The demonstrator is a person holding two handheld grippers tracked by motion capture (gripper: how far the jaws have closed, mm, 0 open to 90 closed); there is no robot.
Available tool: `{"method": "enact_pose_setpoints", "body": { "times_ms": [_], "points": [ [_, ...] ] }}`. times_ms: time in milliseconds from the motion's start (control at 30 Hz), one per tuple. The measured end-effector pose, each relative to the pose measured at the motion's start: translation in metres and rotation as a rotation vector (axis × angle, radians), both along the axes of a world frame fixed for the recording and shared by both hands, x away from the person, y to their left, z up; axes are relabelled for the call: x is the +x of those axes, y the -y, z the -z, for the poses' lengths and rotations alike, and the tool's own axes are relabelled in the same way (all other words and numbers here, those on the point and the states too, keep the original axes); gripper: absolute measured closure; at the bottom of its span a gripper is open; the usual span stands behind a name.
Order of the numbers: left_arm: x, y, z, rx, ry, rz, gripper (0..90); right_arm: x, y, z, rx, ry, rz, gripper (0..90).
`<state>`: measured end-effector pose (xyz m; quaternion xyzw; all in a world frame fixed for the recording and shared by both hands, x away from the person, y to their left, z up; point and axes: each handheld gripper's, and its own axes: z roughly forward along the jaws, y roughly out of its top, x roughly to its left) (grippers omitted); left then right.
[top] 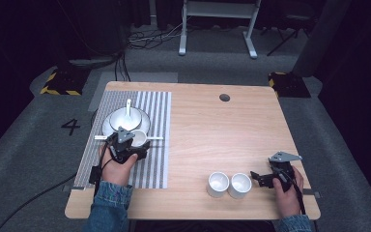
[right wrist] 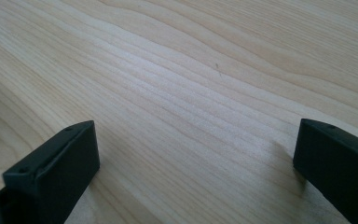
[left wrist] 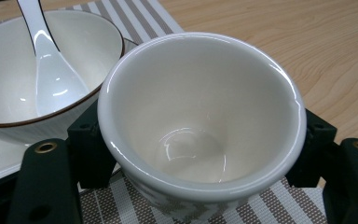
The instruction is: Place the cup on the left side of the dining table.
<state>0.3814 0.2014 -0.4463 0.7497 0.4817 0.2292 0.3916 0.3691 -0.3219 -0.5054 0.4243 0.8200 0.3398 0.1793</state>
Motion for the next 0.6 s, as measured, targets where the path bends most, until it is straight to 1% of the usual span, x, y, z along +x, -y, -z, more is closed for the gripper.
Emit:
{"method": "enact_pose_setpoints", "body": {
  "times_ms": [67,100,167,267,333,400,600],
  "points": [
    [0.002,0.000,0.005,-0.006,-0.021,0.004,26.3,0.000,0.000,0.000,0.000,0.000,0.000,0.3],
    [0.002,0.000,0.005,-0.006,-0.021,0.004,26.3,0.000,0.000,0.000,0.000,0.000,0.000,0.3],
    [0.004,0.001,0.009,-0.007,-0.038,0.006,26.3,0.000,0.000,0.000,0.000,0.000,0.000,0.3],
    [0.008,0.002,0.017,0.006,-0.061,0.006,26.3,0.000,0.000,0.000,0.000,0.000,0.000,0.3],
    [0.009,0.001,0.019,0.011,-0.066,0.008,26.3,0.000,0.000,0.000,0.000,0.000,0.000,0.2],
    [0.012,0.001,0.022,0.030,-0.085,0.011,26.2,0.000,0.000,0.000,0.000,0.000,0.000,0.2],
    [0.014,0.003,0.026,0.041,-0.092,0.020,26.3,0.000,0.000,0.000,0.000,0.000,0.000,0.3]
  ]
}}
